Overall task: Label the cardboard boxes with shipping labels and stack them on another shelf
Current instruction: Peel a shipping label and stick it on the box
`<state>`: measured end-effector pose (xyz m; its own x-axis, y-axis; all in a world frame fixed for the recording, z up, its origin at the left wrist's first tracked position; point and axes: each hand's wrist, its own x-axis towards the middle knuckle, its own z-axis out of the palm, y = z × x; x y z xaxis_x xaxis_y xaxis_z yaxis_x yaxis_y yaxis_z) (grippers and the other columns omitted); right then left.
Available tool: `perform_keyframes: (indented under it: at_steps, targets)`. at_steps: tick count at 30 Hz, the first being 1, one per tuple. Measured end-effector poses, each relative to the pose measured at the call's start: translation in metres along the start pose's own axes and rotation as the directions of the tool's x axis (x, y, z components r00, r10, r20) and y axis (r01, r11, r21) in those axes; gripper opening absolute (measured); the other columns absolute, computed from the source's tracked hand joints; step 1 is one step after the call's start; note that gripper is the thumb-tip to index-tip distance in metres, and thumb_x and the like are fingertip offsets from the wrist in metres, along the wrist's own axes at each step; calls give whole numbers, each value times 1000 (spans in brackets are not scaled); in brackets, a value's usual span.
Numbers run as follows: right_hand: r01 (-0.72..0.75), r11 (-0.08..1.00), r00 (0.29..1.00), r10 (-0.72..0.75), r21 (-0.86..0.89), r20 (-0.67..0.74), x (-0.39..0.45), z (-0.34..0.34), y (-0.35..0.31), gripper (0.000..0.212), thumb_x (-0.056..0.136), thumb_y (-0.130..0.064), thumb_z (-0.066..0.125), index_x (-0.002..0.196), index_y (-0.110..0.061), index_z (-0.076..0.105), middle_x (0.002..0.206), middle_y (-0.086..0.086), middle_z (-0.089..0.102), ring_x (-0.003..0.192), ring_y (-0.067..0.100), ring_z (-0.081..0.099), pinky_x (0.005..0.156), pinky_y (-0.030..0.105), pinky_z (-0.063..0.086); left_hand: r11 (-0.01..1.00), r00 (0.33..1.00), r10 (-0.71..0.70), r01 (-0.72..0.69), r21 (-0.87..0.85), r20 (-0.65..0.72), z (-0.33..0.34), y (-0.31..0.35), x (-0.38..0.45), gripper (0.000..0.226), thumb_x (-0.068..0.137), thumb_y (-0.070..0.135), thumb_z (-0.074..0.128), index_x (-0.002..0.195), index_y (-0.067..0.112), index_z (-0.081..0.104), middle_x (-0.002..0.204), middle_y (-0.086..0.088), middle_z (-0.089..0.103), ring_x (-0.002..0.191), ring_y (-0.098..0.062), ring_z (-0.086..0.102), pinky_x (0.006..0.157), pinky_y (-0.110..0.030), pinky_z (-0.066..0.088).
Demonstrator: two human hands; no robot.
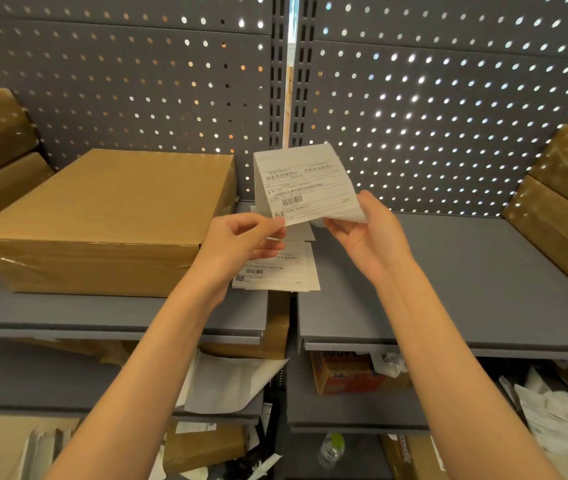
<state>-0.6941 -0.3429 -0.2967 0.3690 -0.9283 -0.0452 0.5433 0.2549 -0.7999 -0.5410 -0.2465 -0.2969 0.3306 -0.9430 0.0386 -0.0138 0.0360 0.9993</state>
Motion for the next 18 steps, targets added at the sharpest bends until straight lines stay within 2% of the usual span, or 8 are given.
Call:
perform_keyframes:
  at_steps: [1, 3, 5, 7, 9, 12, 15, 18]
  targets:
    - [16, 1000, 1000, -16, -13, -5, 1, 0, -1, 40, 90, 0, 49, 121, -15, 28, 86, 9, 68, 82, 22, 64, 63, 28, 55, 1000, 1000, 0, 0, -1, -1, 0, 0, 0, 12, 87, 17, 63, 82, 10, 72, 81, -3, 72, 73, -16, 69, 72, -22, 57]
    - [55, 997, 998, -57, -56, -27, 3, 1, -2, 57, 88, 2, 52, 135, -15, 24, 83, 9, 63, 82, 23, 58, 67, 33, 54, 1000, 1000, 1, -1, -1, -3, 1, 1, -1, 12, 87, 17, 64, 82, 9, 72, 81, -3, 72, 73, -16, 69, 70, -21, 57]
    - [84, 991, 994, -91, -105, -68, 3, 3, -5, 74, 89, 2, 51, 149, -13, 8, 88, 10, 59, 84, 22, 54, 83, 41, 53, 1000, 1000, 2, -2, -1, -2, 2, 1, -1, 12, 87, 17, 64, 84, 8, 72, 81, -3, 72, 74, -16, 69, 70, -20, 56]
    - [94, 986, 990, -107, -141, -90, 5, 2, -8, 78, 91, 0, 49, 151, -15, 0, 96, 10, 59, 87, 21, 55, 97, 48, 47, 1000, 1000, 0, 0, 5, -1, 3, 2, -2, 12, 87, 17, 64, 85, 9, 72, 83, -4, 72, 74, -17, 70, 70, -20, 57]
    - [92, 984, 989, -108, -151, -101, 5, 2, -10, 77, 93, -2, 48, 151, -18, 0, 104, 11, 61, 87, 21, 55, 93, 45, 50, 1000, 1000, -4, 4, 22, 3, 3, 3, -3, 12, 87, 18, 64, 87, 9, 72, 85, -5, 73, 76, -17, 70, 71, -21, 57]
    - [80, 983, 986, -102, -167, -132, 7, 1, -11, 74, 93, -3, 48, 151, -18, 4, 120, 13, 61, 84, 19, 57, 73, 34, 49, 999, 1000, -5, 4, 47, 22, 1, 4, -6, 14, 87, 19, 64, 87, 8, 72, 87, -6, 73, 78, -17, 70, 72, -21, 57]
    - [61, 982, 985, -89, -178, -149, 9, -1, -10, 72, 94, -4, 48, 151, -19, 6, 131, 13, 56, 87, 17, 60, 70, 30, 51, 997, 999, -2, -1, 74, 33, -2, 6, -9, 14, 87, 20, 63, 85, 9, 72, 86, -5, 73, 77, -16, 70, 70, -19, 56]
    - [50, 982, 982, -81, -180, -168, 9, -1, -8, 68, 96, -6, 47, 151, -20, 9, 134, 10, 51, 97, 18, 61, 74, 31, 52, 994, 999, -8, 4, 105, 41, -4, 6, -13, 16, 87, 21, 62, 86, 9, 72, 85, -5, 74, 77, -15, 70, 67, -16, 54]
